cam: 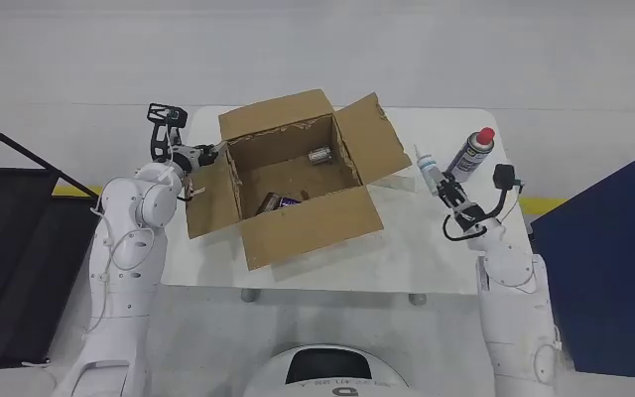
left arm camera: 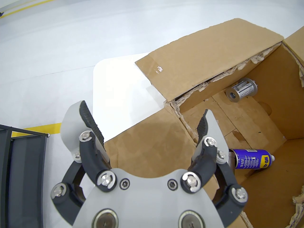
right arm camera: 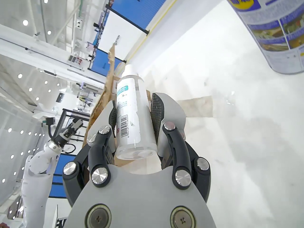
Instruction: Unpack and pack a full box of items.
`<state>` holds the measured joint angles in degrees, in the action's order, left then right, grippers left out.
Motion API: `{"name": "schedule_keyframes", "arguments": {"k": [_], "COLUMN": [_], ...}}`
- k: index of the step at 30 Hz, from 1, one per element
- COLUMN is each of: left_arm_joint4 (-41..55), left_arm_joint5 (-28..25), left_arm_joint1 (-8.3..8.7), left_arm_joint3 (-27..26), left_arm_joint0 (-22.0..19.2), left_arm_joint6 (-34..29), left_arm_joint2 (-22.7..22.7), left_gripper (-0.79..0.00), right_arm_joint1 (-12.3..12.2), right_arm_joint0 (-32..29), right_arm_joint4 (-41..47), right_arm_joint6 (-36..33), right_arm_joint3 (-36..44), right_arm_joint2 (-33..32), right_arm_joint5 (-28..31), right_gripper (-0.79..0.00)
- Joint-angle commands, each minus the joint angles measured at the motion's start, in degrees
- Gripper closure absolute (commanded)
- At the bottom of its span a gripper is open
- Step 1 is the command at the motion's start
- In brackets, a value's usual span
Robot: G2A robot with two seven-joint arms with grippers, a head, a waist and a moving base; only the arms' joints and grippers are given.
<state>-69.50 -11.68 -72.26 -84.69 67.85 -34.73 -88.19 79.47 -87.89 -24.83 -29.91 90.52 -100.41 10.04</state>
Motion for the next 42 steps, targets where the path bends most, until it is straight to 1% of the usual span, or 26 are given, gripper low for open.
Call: {"name": "schedule_keyframes", "arguments": {"k": [1, 5, 10, 13, 19, 20, 22, 23, 24, 27, 28, 30, 31, 33, 34, 35, 37, 38, 39, 40, 41, 42], "left_arm_joint4": [0.01, 0.01, 0.01, 0.01, 0.01, 0.01, 0.01, 0.01, 0.01, 0.01, 0.01, 0.01, 0.01, 0.01, 0.01, 0.01, 0.01, 0.01, 0.01, 0.01, 0.01, 0.01], "left_arm_joint5": [0.0, 0.0, 0.0, 0.0, 0.0, 0.0, 0.0, 0.0, 0.0, 0.0, 0.0, 0.0, 0.0, 0.0, 0.0, 0.0, 0.0, 0.0, 0.0, 0.0, 0.0, 0.0], "left_arm_joint1": [0.0, 0.0, 0.0, 0.0, 0.0, 0.0, 0.0, 0.0, 0.0, 0.0, 0.0, 0.0, 0.0, 0.0, 0.0, 0.0, 0.0, 0.0, 0.0, 0.0, 0.0, 0.0], "left_arm_joint3": [0.0, 0.0, 0.0, 0.0, 0.0, 0.0, 0.0, 0.0, 0.0, 0.0, 0.0, 0.0, 0.0, 0.0, 0.0, 0.0, 0.0, 0.0, 0.0, 0.0, 0.0, 0.0], "left_arm_joint0": [0.0, 0.0, 0.0, 0.0, 0.0, 0.0, 0.0, 0.0, 0.0, 0.0, 0.0, 0.0, 0.0, 0.0, 0.0, 0.0, 0.0, 0.0, 0.0, 0.0, 0.0, 0.0], "left_arm_joint6": [0.0, 0.0, 0.0, 0.0, 0.0, 0.0, 0.0, 0.0, 0.0, 0.0, 0.0, 0.0, 0.0, 0.0, 0.0, 0.0, 0.0, 0.0, 0.0, 0.0, 0.0, 0.0], "left_arm_joint2": [0.0, 0.0, 0.0, 0.0, 0.0, 0.0, 0.0, 0.0, 0.0, 0.0, 0.0, 0.0, 0.0, 0.0, 0.0, 0.0, 0.0, 0.0, 0.0, 0.0, 0.0, 0.0], "left_gripper": [-0.785, -0.785, -0.785, -0.785, -0.785, -0.785, -0.785, -0.785, -0.785, -0.785, -0.785, -0.785, -0.785, -0.785, -0.785, -0.785, -0.785, -0.785, -0.785, -0.785, -0.785, -0.785], "right_arm_joint1": [-0.17, -0.44, -0.71, -0.91, -1.2, -1.26, -1.4, -1.45, -1.49, -1.57, -1.6, -1.66, -1.7, -1.78, -1.8, -1.82, -1.85, -1.89, -1.92, -1.92, -1.89, -1.89], "right_arm_joint0": [1.64, 4.74, 8.41, 9.8, 10.71, 10.74, 10.85, 10.95, 11.03, 11.26, 11.28, 11.11, 10.9, 10.28, 9.79, 9.09, 7.35, 6.33, 5.34, 4.38, 3.25, 2.17], "right_arm_joint4": [-2.62, -5.19, -9.94, -12.27, -13.05, -13.27, -14.49, -14.8, -14.97, -15.23, -15.23, -15.24, -15.27, -15.3, -14.89, -14.47, -13.23, -12.78, -12.48, -11.85, -11.02, -10.56], "right_arm_joint6": [-0.99, -2.72, -3.68, -5.29, -6.33, -6.78, -7.79, -8.04, -8.09, -8.18, -8.19, -8.2, -8.16, -7.77, -7.3, -6.59, -4.87, -3.99, -2.88, -1.47, -0.01, 1.43], "right_arm_joint3": [-1.53, -4.35, -7.61, -8.76, -9.88, -10.11, -10.48, -10.56, -10.67, -10.87, -10.89, -10.62, -10.33, -9.28, -8.34, -7.28, -4.5, -3.15, -1.65, -0.07, 1.34, 2.87], "right_arm_joint2": [0.85, 2.59, 4.84, 6.12, 6.99, 7.28, 7.98, 8.22, 8.37, 8.88, 8.98, 9.18, 9.21, 9.21, 9.18, 9.04, 8.72, 8.48, 8.27, 8.02, 7.79, 7.63], "right_arm_joint5": [-4.44, -8.43, -15.17, -17.22, -19.35, -19.5, -19.84, -20.15, -20.63, -21.77, -22.03, -22.54, -22.76, -23.06, -22.7, -22.24, -20.49, -19.6, -18.71, -17.84, -17.01, -15.81], "right_gripper": [0.0, 0.0, 0.0, 0.0, -0.003, -0.145, -0.329, -0.36, -0.372, -0.376, -0.391, -0.48, -0.603, -0.582, -0.606, -0.61, -0.585, -0.591, -0.613, -0.742, -0.76, -0.711]}}
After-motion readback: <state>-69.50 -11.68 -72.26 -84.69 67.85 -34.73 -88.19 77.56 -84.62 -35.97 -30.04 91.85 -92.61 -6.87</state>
